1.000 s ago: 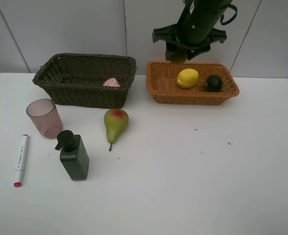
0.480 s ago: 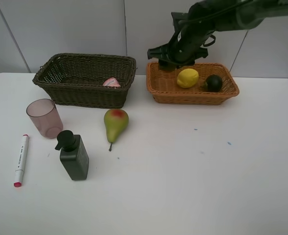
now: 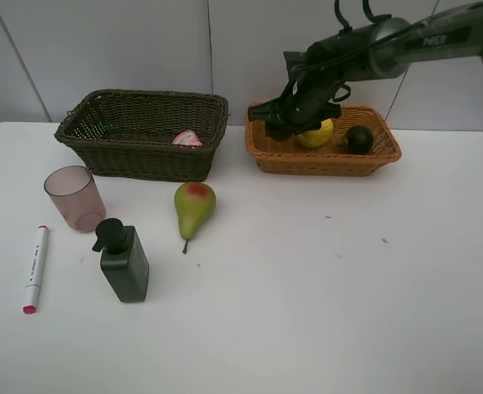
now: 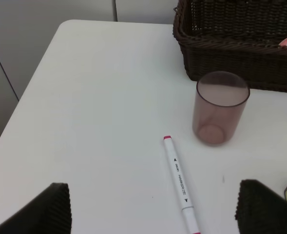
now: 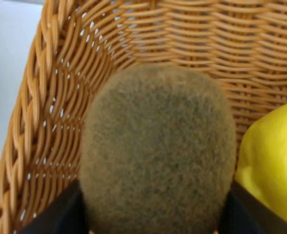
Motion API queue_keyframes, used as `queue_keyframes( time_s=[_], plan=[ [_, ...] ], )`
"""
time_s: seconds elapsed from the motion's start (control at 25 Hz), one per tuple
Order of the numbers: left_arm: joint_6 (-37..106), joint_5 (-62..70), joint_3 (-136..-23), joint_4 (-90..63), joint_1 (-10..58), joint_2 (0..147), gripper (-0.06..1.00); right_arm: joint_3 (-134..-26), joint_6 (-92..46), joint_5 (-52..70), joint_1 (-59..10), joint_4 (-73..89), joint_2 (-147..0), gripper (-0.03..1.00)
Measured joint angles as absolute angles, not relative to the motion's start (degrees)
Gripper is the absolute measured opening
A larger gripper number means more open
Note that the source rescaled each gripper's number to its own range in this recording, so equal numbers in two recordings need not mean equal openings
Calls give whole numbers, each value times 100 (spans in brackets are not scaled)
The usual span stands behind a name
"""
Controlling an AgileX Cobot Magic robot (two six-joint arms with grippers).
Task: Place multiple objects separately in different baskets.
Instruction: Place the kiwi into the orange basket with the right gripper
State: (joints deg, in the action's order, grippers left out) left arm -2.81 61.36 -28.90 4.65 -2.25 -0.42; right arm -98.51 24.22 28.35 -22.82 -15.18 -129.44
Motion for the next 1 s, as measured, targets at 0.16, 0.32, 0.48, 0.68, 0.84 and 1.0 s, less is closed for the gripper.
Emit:
queue_keyframes(
  time_s=[0.16, 0.32, 0.48, 0.68, 0.84, 1.0],
  plan=[
    [-281, 6136, -2890, 465, -225, -42, 89, -9871, 2422, 2827, -2282, -1518, -12944, 36],
    [-281, 6136, -2890, 465, -225, -42, 89, -9877, 2422, 2832, -2282, -1518, -12944, 36],
    [-281, 6136, -2890, 465, -225, -42, 89, -9877, 2422, 2839, -2282, -1512, -12944, 36],
    [-281, 6136, -2890, 465, -225, -42, 89, -9877, 2422, 2873, -2282, -1482, -12944, 61],
    [-281, 6136, -2890, 465, -225, -42, 89, -9883, 2405, 2881, -2282, -1429, -12944, 96],
    [-281, 6136, -2890, 465, -225, -42, 89, -9883, 2394, 2904, -2282, -1400, -12944, 100]
  ],
)
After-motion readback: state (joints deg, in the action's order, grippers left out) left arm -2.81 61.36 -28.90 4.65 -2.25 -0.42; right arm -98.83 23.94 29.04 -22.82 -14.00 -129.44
